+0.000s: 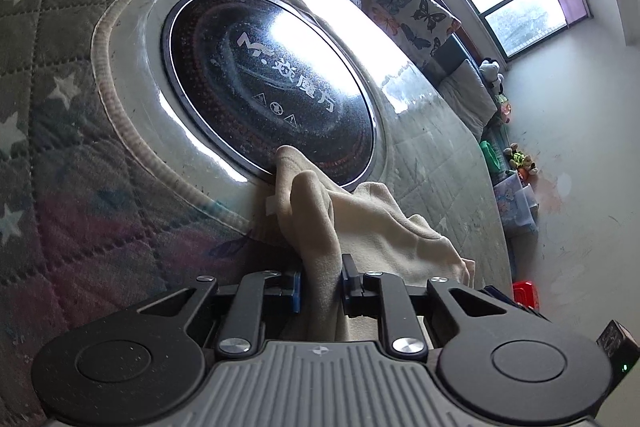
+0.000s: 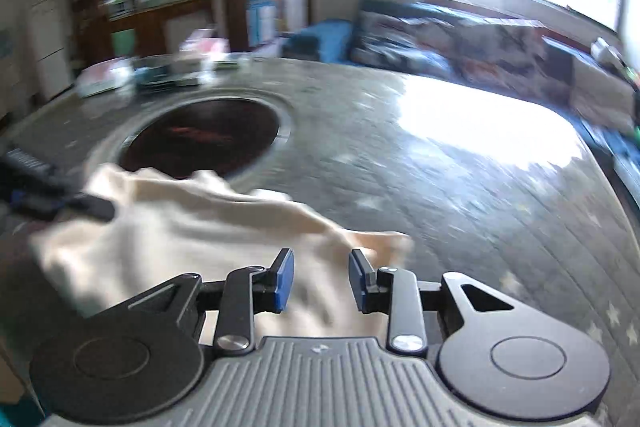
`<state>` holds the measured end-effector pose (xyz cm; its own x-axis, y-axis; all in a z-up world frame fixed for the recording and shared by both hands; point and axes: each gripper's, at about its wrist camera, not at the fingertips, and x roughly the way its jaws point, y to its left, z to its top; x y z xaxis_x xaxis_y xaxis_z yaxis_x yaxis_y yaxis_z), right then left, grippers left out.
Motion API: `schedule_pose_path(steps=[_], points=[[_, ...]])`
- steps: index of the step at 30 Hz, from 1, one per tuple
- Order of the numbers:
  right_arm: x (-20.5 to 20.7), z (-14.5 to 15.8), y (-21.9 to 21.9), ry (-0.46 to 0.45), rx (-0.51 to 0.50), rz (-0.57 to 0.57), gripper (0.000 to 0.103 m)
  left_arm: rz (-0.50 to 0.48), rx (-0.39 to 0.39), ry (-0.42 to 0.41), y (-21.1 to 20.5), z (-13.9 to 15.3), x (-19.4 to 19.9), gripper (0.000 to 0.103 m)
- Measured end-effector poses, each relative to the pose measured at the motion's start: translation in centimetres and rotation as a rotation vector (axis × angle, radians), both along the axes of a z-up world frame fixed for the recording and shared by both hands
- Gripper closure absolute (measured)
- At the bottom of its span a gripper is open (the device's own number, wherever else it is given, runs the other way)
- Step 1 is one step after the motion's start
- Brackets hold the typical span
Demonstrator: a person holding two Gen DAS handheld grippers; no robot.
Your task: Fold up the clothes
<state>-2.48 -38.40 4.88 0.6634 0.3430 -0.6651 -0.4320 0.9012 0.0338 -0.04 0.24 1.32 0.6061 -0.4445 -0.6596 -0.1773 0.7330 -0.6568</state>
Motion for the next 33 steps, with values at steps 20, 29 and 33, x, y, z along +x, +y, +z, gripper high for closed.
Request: schedule_pose_path(steps=[20, 29, 33], points=[[1.1, -2.1, -3.9, 0.030, 0.192, -0.110, 0.093, -0.087, 0.190, -0.100, -2.5, 3.0, 1.7, 0.085], [-0.4, 1.0, -6.8, -0.087, 0.179, -0.207, 0.093, -0.235, 0.263, -0.230, -8.1, 5.8, 4.4, 0.086], [-0.3, 2.3, -9.6, -0.129, 0.153, -0.285, 0.093, -0.300, 0.260, -0.254, -11.2, 6.1, 6.3, 0.086]])
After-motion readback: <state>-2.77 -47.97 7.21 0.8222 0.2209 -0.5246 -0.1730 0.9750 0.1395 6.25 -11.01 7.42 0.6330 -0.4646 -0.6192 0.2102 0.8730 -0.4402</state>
